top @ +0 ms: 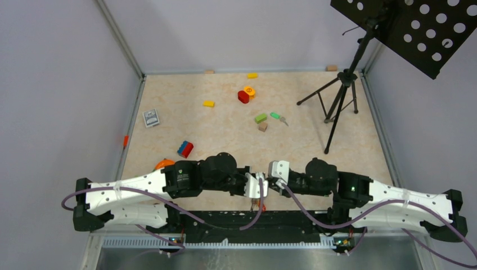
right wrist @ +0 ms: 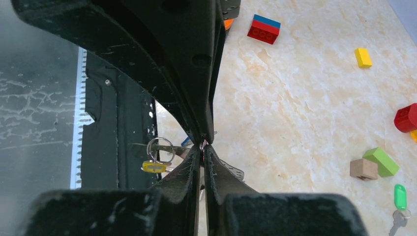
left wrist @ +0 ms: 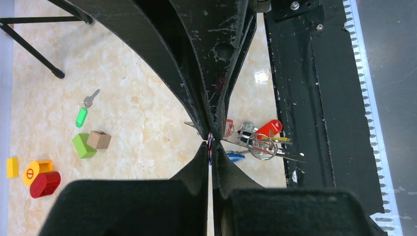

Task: Remove the keys from the keyring

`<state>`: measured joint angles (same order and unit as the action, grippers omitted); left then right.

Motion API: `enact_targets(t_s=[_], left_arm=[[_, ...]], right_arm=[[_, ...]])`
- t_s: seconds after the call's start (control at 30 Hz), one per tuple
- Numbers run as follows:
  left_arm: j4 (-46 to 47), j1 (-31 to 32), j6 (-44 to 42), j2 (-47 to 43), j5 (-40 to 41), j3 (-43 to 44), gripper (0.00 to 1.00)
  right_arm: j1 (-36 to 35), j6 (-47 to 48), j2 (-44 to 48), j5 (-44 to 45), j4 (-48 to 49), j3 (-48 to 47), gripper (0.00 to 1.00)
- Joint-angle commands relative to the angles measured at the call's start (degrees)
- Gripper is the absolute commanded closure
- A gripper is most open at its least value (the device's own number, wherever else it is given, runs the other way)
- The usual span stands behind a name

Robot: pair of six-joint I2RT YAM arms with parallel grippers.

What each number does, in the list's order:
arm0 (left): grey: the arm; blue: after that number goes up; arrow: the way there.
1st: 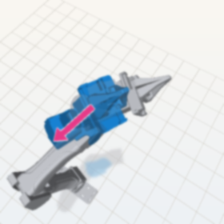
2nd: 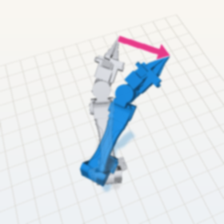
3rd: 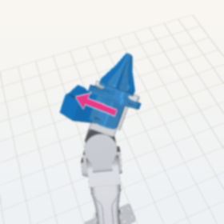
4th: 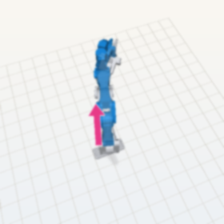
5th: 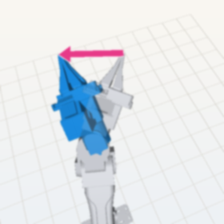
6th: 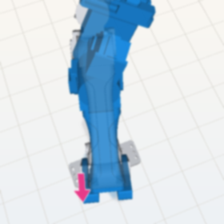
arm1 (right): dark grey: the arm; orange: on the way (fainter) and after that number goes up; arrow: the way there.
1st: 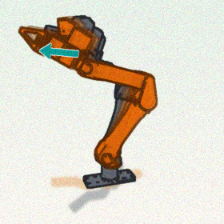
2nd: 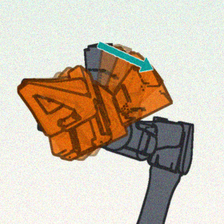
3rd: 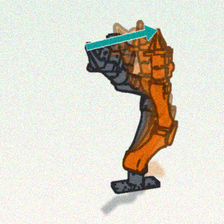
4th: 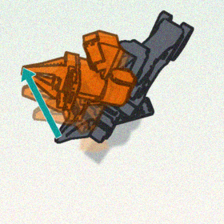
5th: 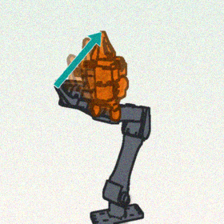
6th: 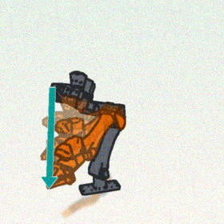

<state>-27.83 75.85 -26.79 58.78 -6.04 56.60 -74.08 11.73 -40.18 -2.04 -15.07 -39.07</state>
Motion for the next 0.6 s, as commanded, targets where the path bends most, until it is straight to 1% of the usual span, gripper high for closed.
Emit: enact_targets(t_s=[0.0, 0.17, 0.37, 0.47, 0.53, 0.57], left_arm=[[3.75, 0.43, 0.07, -0.42, -2.17, 2.2, 1.0], [3.97, 0.43, 0.19, -1.22, -1.8, 1.58, 1.0], [6.08, 0.43, 1.22, -3.9, -0.41, -0.75, 0.99], [7.32, 0.43, 1.87, -5.31, 0.57, -1.94, 0.81], [8.05, 0.43, 2.24, -6.11, 1.01, -2.7, 0.73], [8.32, 0.43, 2.3, -6.35, 1.24, -2.99, 0.71]], right_arm=[[0.22, -0.36, -0.55, -0.54, 3.9, -1.36, 1.0], [0.19, 0.55, 0.56, -1.21, 4.59, -0.57, 1.0], [0.17, 0.58, 4.64, -0.51, 7.64, 2.36, 1.0], [0.24, 0.36, 5.9, -0.51, 8.26, 2.97, 1.0], [0.17, 0.4, 6.24, -0.51, 8.25, 3.12, 1.0], [0.18, 0.4, 6.26, -0.62, 8.32, 3.12, 1.0]])
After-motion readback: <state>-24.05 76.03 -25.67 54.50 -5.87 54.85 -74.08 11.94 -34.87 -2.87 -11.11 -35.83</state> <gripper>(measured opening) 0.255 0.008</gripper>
